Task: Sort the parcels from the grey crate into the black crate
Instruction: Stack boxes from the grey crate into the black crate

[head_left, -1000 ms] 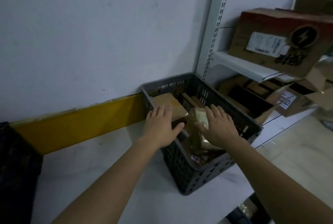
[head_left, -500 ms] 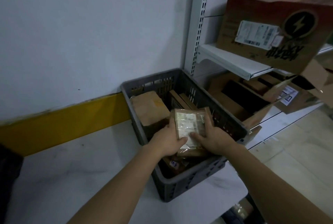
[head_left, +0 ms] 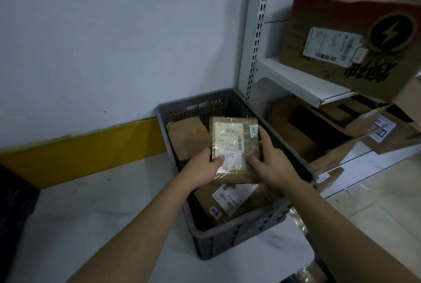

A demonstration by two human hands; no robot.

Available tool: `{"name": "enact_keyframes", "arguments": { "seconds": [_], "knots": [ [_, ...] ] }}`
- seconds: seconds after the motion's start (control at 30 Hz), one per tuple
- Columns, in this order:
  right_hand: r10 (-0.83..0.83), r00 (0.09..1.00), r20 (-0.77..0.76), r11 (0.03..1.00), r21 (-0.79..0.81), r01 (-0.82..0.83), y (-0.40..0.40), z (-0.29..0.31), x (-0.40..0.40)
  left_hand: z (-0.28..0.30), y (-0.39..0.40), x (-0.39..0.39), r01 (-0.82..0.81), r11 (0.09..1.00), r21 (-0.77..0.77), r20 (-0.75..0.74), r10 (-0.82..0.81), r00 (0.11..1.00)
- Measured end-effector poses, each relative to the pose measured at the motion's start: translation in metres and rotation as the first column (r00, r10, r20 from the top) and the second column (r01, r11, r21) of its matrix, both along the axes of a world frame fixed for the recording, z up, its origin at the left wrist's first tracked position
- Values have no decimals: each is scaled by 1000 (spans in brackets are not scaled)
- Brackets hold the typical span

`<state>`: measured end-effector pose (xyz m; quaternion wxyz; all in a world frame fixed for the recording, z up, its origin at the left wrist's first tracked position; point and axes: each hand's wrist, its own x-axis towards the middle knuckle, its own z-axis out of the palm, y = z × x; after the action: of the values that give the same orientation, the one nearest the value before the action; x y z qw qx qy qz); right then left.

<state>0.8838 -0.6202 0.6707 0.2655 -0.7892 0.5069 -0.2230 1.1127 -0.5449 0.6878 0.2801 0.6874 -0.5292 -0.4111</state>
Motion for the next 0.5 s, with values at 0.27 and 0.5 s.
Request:
{"name": "enact_keyframes", "arguments": {
  "seconds": [0.27, 0.5],
  "knots": [
    [96, 978, 183, 992, -94, -80, 5, 41, 53, 41, 21, 29, -222, 952, -210, 79, 242, 967],
    [287, 922, 260, 952, -181, -245, 26, 59, 150, 63, 86, 96, -470, 813, -343, -35, 489, 871]
  ]
}}
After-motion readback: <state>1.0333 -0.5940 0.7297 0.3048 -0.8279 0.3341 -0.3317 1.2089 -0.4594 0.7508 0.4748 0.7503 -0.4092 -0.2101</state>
